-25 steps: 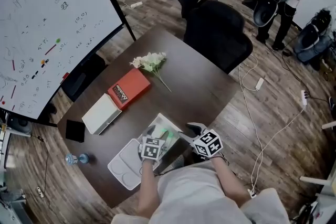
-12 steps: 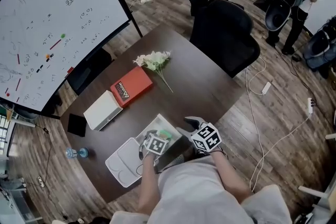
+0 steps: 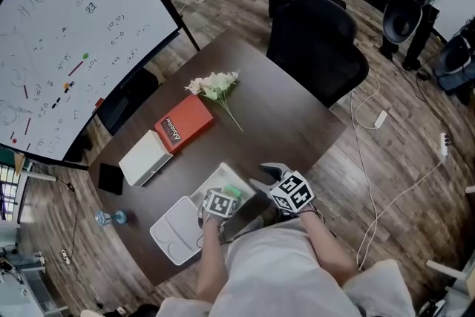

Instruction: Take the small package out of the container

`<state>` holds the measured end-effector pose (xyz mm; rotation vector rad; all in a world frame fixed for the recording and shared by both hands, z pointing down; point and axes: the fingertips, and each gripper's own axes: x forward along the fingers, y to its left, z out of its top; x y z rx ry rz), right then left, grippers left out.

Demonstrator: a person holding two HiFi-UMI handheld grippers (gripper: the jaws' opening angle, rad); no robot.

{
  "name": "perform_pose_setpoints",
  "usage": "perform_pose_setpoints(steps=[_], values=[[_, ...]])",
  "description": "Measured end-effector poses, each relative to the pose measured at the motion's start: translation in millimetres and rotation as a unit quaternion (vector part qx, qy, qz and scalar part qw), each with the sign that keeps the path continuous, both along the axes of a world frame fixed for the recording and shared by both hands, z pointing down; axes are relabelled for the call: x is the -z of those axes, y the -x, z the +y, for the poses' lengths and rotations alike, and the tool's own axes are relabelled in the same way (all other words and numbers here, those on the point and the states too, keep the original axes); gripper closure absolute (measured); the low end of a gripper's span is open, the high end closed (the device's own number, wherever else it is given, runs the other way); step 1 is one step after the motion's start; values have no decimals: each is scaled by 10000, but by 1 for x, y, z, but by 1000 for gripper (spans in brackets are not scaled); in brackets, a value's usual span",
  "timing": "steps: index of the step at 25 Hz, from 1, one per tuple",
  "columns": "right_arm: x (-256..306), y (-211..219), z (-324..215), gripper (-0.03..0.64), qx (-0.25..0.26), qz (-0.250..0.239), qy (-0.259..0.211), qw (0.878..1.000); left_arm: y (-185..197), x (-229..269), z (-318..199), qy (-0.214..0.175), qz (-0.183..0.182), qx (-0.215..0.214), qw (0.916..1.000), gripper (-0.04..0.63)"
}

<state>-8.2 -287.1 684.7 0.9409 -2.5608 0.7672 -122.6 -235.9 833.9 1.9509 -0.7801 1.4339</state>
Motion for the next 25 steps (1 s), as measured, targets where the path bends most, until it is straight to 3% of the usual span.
perform_pose_setpoints(steps=[4, 8, 13, 25], values=[[-2, -2, -2, 417, 61, 7, 20, 10000, -3, -9, 5, 96, -110, 0, 9999, 273], [-5, -5, -1, 417, 142, 41, 42, 9999, -10, -9, 29, 648, -21, 227, 9976, 275], [-9, -2, 1, 417, 303, 46, 119, 9995, -3, -11, 2, -77, -292, -15, 9995, 275], [-24, 16, 12, 423, 1083, 147, 134, 9939, -8, -11, -1, -100, -311, -54, 9995, 273]])
